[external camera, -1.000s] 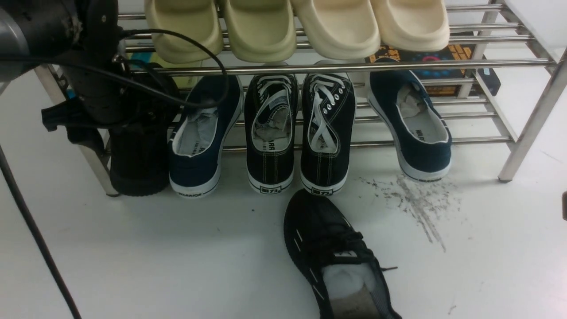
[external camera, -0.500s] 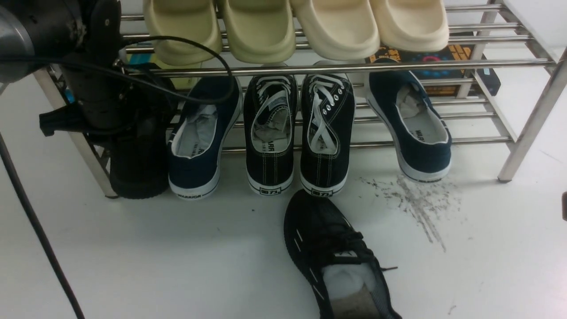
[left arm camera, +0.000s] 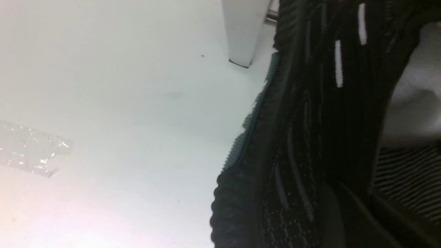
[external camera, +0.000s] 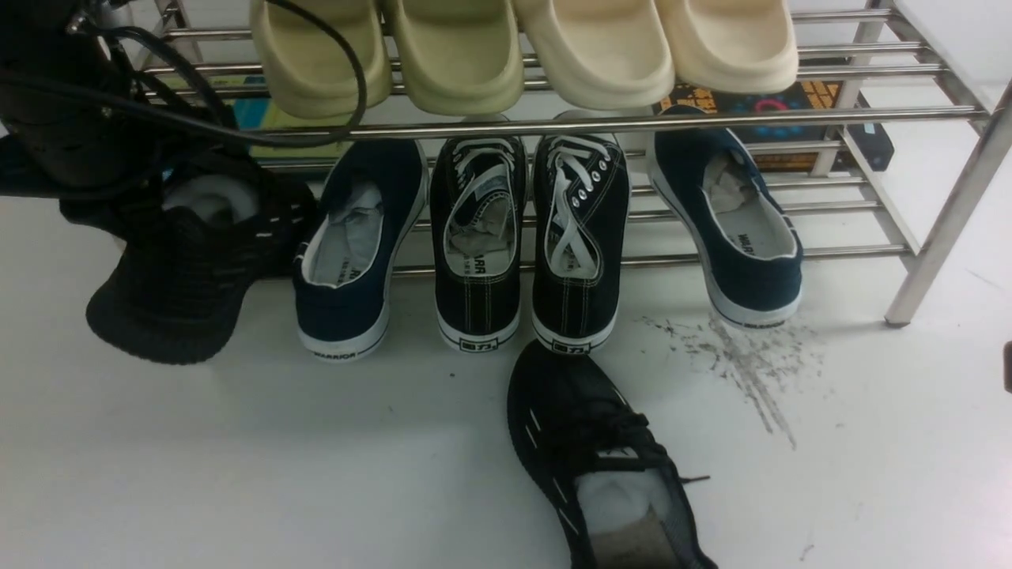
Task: Take the shoes off the shelf with your hand on the white table.
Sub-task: 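Grasp the leftmost shoe on the bottom shelf of the shoe rack with the left gripper, then set the held shoe down on the floor in front of the rack with the left gripper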
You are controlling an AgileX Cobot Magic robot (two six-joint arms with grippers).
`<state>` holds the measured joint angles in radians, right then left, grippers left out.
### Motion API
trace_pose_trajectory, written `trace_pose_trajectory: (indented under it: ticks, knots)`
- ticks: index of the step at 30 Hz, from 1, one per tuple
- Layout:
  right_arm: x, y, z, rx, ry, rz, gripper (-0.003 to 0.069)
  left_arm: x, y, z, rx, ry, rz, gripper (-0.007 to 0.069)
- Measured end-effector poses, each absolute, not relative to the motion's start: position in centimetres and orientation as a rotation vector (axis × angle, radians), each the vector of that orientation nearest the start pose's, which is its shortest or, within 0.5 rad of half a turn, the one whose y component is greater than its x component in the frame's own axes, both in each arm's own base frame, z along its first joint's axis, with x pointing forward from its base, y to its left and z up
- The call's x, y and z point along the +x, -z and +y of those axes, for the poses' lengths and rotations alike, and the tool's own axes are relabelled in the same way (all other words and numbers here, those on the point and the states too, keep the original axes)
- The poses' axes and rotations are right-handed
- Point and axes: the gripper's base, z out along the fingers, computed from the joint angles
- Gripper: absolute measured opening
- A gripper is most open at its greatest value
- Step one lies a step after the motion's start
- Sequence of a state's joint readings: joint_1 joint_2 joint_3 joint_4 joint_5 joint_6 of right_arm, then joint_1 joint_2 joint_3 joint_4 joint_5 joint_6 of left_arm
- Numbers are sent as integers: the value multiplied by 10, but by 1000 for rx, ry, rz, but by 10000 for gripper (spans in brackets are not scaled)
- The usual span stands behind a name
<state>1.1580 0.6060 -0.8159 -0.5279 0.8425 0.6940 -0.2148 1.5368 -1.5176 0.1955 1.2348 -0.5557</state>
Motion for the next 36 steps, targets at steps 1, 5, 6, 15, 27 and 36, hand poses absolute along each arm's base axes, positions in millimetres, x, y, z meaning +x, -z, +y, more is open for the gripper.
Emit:
trace_pose_trajectory:
  ticks: [1,5,6,15,27,36]
  knots:
    - [71,-372,76,-602,-548,1959,43,307,-367,-50,-417,-32,2653,12]
    - [71,-372,76,-602,-548,1959,48,289,-387,-47,-403,16,2597,12]
    - [71,-372,76,-602,-548,1959,48,282,-394,-46,-395,28,2577,12]
    - [71,-371,76,-602,-546,1960,59,226,-427,-35,-372,101,2454,13]
    - [71,-371,76,-602,-543,1960,76,124,-437,-18,-441,276,2294,16]
    - [75,-374,74,-608,-477,1913,81,69,-440,-33,-377,681,2244,22]
